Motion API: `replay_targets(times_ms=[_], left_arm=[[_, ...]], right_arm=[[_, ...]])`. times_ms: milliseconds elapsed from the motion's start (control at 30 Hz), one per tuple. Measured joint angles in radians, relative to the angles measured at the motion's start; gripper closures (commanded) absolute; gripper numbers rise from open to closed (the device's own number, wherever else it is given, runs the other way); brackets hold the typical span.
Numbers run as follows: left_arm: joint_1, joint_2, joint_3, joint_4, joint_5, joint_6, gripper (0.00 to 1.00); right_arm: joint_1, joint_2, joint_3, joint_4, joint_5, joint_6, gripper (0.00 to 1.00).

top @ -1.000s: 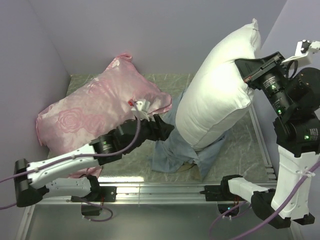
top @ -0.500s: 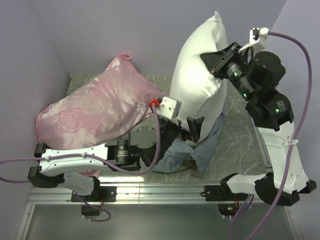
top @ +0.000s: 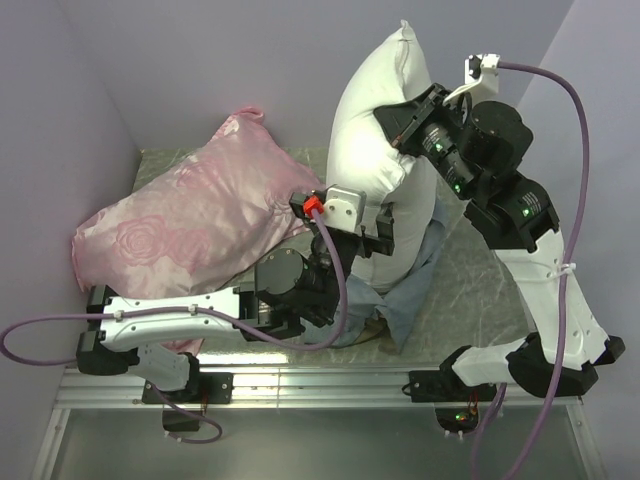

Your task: Remove the pillowcase from the pillow

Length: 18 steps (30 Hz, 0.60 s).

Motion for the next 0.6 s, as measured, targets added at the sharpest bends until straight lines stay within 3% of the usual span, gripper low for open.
replay_targets(times_ms=[333, 433, 467, 500, 567, 600], left_arm=[[0.086, -0.051, -0.035, -0.007, 0.195, -0.041, 0.01], [0.144, -0.074, -0.056, -0.031, 0.246, -0.118, 0.49], [0.161, -0.076, -0.054, -0.051, 0.256, -0.148, 0.86], [0.18, -0.079, -0.048, -0.082, 0.267, -0.179, 0.99], [0.216, -0.08, -0.038, -0.136, 0.271, -0.223, 1.0], [0.226, -0.082, -0.035, -0.153, 0.272, -0.243, 1.0]], right_arm=[[0.076, 0.055, 0.021, 0.031, 0.058, -0.016, 1.0], [0.086, 0.083, 0.045, 0.034, 0.072, -0.023, 1.0], [0.09, 0.092, 0.054, 0.034, 0.077, -0.025, 1.0], [0.093, 0.101, 0.062, 0.034, 0.081, -0.027, 1.0], [0.094, 0.11, 0.069, 0.035, 0.087, -0.032, 0.98], [0.094, 0.116, 0.073, 0.033, 0.094, -0.037, 0.8]])
